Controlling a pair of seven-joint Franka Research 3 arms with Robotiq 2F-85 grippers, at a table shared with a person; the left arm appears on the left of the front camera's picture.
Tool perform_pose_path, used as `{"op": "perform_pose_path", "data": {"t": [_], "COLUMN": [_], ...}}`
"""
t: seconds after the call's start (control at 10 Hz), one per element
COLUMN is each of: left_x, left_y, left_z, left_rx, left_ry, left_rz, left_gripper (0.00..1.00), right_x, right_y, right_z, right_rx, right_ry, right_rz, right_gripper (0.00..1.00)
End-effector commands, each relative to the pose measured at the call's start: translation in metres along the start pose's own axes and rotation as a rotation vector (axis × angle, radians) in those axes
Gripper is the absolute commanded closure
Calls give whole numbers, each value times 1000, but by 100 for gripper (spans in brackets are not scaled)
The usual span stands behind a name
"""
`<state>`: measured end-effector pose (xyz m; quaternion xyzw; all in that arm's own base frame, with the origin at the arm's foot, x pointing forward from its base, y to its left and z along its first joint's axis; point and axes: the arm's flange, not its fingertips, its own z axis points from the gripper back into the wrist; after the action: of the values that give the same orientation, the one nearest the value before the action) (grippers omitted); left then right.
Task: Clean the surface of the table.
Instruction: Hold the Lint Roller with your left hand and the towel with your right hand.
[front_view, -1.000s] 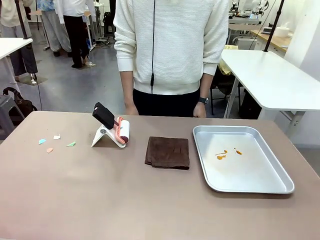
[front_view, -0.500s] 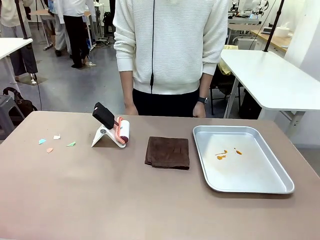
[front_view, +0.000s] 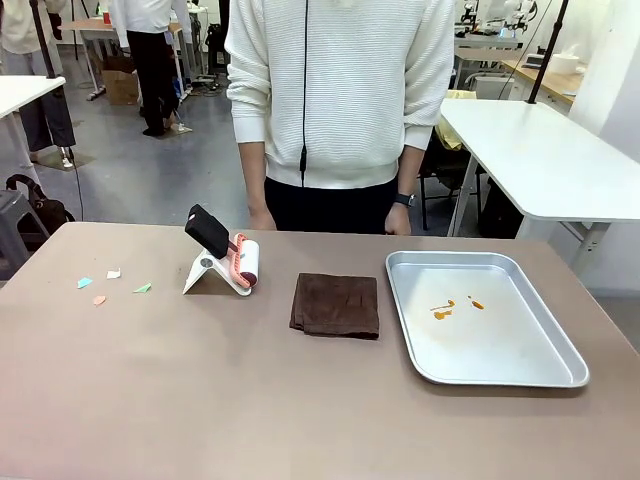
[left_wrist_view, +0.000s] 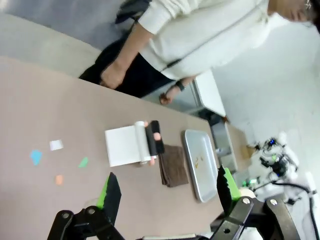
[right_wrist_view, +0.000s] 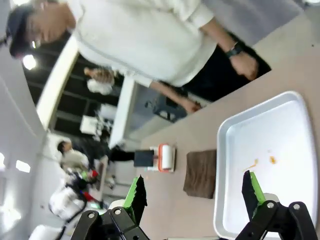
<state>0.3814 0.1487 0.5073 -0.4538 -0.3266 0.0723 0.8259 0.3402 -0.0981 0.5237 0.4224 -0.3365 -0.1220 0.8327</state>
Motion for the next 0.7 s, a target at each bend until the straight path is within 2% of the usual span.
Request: {"op": "perform_pose_path", "data": {"t": [0.0, 0.1, 0.3, 0.4, 0.6], "left_x": [-4, -9, -18, -25, -42], "left_y": [-19, -30, -46, -51, -60], "left_z": [-31, -51, -90, -107, -146], "left_rx": [66, 77, 161, 157, 181], "left_ry": [81, 112, 149, 194, 292], "left_rz": [-80, -112, -145, -160, -200], "left_gripper": [0, 0, 0, 0, 0], "right_x": [-81, -95, -132, -151, -179], "right_y": [49, 76, 115, 125, 128], "right_z": [-70, -101, -163, -192, -247], "right_rx": [-91, -106, -152, -172, -242], "right_ry": [48, 88, 183, 235, 363], "right_rz": [-2, -3, 93, 127, 112], "right_gripper": [0, 0, 0, 0, 0]}}
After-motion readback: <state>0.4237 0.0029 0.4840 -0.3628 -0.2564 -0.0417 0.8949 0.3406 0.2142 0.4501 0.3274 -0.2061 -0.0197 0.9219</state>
